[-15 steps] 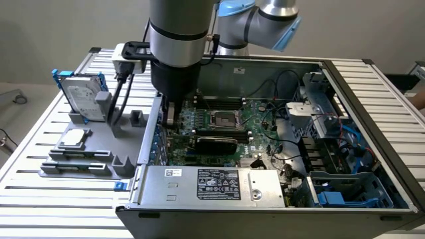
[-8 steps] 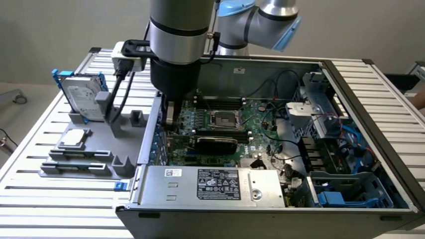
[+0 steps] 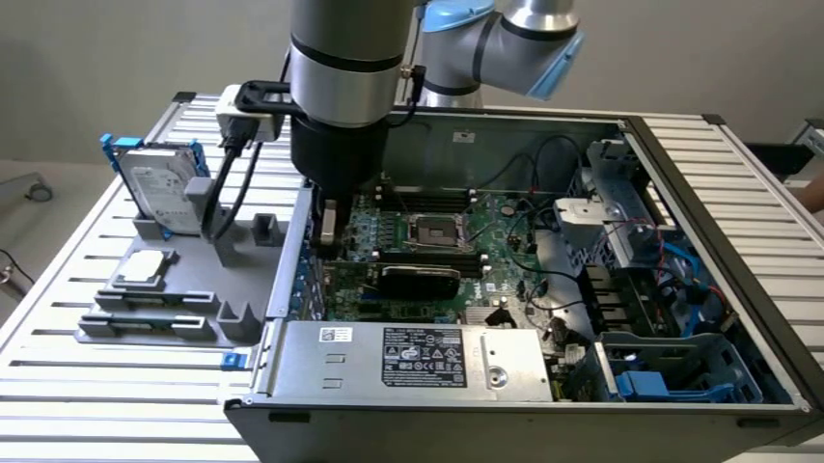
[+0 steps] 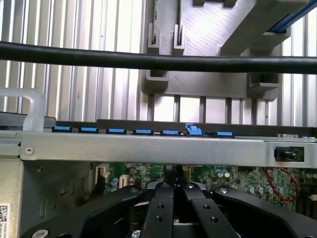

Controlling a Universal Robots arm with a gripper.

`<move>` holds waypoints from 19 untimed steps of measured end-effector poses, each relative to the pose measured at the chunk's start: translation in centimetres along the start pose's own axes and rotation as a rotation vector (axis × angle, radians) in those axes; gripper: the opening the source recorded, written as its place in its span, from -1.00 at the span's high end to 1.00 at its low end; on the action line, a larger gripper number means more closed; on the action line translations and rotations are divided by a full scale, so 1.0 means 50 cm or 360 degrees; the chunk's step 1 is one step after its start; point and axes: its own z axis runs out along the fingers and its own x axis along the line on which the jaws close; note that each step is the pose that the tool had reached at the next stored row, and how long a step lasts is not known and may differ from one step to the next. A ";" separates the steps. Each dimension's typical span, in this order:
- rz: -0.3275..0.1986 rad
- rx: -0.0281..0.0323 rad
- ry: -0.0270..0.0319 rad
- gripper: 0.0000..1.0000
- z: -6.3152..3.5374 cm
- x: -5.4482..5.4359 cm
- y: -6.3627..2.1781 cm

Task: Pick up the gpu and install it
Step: 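Press down on the gpu until it lock into place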

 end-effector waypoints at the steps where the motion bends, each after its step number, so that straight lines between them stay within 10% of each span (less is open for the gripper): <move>1: 0.0000 0.00000 0.00001 0.79 0.000 0.000 0.000; 19: 0.0021 0.00004 -0.00036 0.79 0.002 -0.011 -0.001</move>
